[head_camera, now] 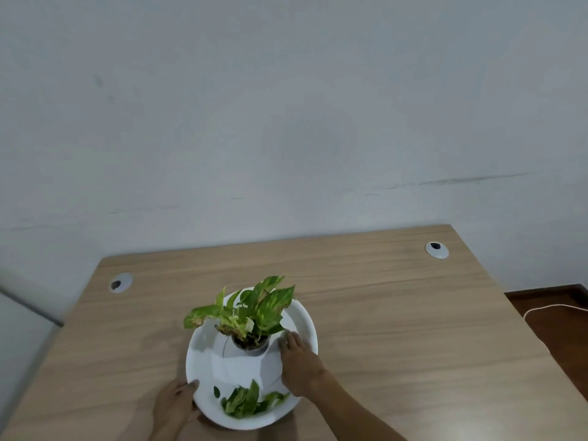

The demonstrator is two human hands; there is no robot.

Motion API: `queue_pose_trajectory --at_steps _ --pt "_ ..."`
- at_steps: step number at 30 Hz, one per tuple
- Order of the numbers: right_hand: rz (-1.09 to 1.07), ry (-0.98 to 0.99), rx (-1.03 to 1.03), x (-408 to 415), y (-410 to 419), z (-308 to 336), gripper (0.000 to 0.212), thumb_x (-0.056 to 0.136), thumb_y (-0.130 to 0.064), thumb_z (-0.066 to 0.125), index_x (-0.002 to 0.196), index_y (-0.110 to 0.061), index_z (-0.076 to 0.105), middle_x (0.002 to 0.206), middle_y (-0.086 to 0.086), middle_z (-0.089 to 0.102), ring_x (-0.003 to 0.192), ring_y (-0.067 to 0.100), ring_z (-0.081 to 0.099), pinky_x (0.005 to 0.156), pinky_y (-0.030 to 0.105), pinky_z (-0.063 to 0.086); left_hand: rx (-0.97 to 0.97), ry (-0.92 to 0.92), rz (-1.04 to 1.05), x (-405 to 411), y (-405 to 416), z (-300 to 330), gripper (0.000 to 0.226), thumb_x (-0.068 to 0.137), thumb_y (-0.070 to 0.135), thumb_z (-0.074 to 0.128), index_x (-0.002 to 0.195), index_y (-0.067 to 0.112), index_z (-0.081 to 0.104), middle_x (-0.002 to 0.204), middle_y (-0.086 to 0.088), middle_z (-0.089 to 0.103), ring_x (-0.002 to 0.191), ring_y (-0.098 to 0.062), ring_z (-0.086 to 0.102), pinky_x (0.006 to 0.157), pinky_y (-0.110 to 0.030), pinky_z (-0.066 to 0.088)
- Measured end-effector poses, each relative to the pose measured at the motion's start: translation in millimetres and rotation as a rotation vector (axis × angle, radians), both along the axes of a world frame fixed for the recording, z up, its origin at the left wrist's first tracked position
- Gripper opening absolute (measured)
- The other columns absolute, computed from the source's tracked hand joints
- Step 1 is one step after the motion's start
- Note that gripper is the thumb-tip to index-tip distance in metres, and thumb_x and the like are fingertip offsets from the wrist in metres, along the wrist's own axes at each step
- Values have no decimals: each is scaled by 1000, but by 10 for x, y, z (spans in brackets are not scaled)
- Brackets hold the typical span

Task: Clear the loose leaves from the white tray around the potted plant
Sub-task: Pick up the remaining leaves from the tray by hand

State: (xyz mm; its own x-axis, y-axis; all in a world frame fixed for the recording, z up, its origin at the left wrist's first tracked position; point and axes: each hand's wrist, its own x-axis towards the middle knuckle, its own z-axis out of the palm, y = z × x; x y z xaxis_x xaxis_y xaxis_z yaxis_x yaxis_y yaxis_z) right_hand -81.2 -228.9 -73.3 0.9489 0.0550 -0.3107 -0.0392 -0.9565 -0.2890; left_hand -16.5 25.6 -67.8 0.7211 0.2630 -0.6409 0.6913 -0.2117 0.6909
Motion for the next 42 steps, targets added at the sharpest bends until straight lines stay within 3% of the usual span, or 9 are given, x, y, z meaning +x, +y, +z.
queue_pose_trajectory --at_steps 5,9,14,17,20,25,29,35,42 --pt "43 1 -78 -351 175 32 57 95 -25 43 140 9 31 147 31 28 137 43 27 116 51 22 26 23 39 -79 -19 0 15 89 15 64 95 2 62 104 -18 66 92 -40 64 79 -52 57" --pt "209 65 -138 -538 463 151 34 97 -13 38 110 7 61 118 29 53 108 44 45 100 56 37 -29 4 52 -171 -31 97 20 89 12 63 105 0 62 103 -19 66 84 -37 64 70 -44 58" --pt "72 55 94 -623 647 313 31 96 -21 37 109 -2 57 111 20 55 102 35 54 78 37 42 -92 -34 59 -294 -40 195 14 90 10 61 101 1 62 95 -17 66 82 -35 65 65 -39 57" --pt "-33 -28 135 -524 524 364 31 94 -22 37 111 -8 59 112 13 54 103 28 53 89 42 48 -156 -27 45 -311 3 235 11 91 8 60 99 1 58 94 -17 63 81 -35 64 64 -41 56" --pt "-40 -55 -118 -390 324 322 42 91 -22 42 128 -5 50 121 14 51 112 32 49 97 42 42 -189 4 22 -274 35 231 10 91 8 59 99 2 56 97 -18 63 83 -35 65 64 -43 58" --pt "20 -39 -349 -305 369 261 44 48 -36 81 83 -12 70 75 5 62 61 22 61 56 32 53 -198 6 -16 -239 88 191 7 92 8 58 97 3 56 96 -20 65 81 -35 67 62 -46 59" --pt "201 42 -280 -473 578 236 29 93 -13 43 112 3 57 117 20 48 101 36 49 83 47 44 -223 4 -33 -250 100 191 4 92 7 57 93 3 56 94 -21 66 82 -37 67 59 -43 59" --pt "-10 61 57 -460 847 374 28 89 -4 47 116 -7 50 116 14 53 102 28 53 79 35 43 -202 -25 -74 -249 103 236 10 92 5 57 83 3 53 86 -18 62 74 -31 64 44 -35 56" --pt "330 -40 -60 -194 1043 298 50 91 -24 37 139 -11 40 150 15 37 137 34 34 108 48 37 -166 -46 -113 -232 126 163 13 90 7 61 91 -6 56 91 -24 65 78 -37 67 51 -42 60"
